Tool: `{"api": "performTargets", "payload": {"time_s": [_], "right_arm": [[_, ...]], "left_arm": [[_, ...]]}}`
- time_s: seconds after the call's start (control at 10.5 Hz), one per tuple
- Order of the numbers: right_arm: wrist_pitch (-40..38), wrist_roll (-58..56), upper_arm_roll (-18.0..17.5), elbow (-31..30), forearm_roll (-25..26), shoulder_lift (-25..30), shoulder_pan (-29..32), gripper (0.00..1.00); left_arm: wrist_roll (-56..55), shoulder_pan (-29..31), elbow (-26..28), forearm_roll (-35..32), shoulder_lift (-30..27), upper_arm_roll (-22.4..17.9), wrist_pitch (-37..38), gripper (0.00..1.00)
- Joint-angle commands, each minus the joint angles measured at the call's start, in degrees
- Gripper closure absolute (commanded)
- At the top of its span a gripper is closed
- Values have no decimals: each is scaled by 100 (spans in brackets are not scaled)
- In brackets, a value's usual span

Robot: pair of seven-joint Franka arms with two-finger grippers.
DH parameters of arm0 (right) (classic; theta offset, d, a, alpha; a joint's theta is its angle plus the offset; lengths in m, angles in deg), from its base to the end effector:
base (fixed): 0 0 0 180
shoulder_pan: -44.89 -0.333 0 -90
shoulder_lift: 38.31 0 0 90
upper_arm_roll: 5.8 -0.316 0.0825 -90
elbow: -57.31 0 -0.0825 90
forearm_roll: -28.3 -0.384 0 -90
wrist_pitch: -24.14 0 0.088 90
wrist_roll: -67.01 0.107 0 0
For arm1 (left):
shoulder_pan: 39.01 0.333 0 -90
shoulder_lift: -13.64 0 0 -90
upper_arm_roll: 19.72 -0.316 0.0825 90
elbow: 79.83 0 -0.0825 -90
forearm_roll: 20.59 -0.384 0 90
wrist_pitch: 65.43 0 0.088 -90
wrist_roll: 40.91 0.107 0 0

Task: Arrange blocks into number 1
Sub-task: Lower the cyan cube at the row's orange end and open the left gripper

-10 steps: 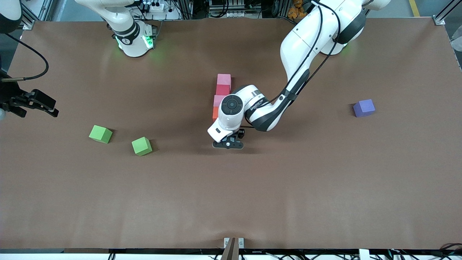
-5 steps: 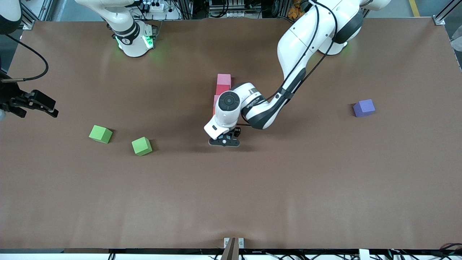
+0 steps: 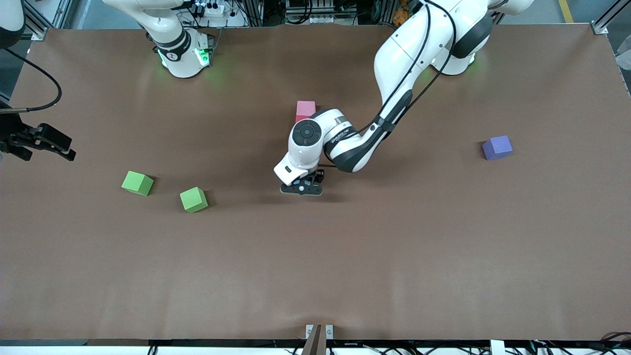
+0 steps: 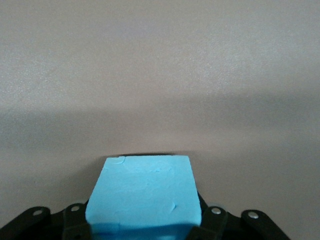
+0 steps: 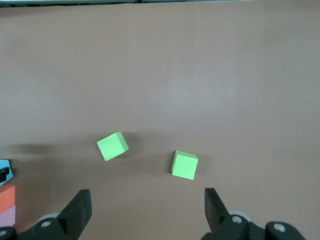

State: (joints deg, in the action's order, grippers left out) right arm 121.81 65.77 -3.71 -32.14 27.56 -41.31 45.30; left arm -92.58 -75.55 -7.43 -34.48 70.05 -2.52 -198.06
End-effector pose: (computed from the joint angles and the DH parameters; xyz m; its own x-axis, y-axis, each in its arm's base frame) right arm 0.5830 -0.0237 0.6117 0.9956 -0.0233 0.0912 -0.0226 -0.9997 -0.0090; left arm 0.5002 -0.5713 0.1820 0.9985 -0.0482 0.0252 -0.0509 -0.9914 0.1202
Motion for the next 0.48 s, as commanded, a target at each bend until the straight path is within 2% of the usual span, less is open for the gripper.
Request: {"api": "performTargets", "payload": {"time_s": [0.0, 0.38], "right_arm": [[-99, -78, -68, 156, 73, -78, 91, 0], [-99, -78, -68, 156, 73, -78, 91, 0]], "left_arm": [[-97, -186, -130, 123, 133, -146, -26, 100], [-176, -274, -94, 123, 124, -146, 61, 100]]}}
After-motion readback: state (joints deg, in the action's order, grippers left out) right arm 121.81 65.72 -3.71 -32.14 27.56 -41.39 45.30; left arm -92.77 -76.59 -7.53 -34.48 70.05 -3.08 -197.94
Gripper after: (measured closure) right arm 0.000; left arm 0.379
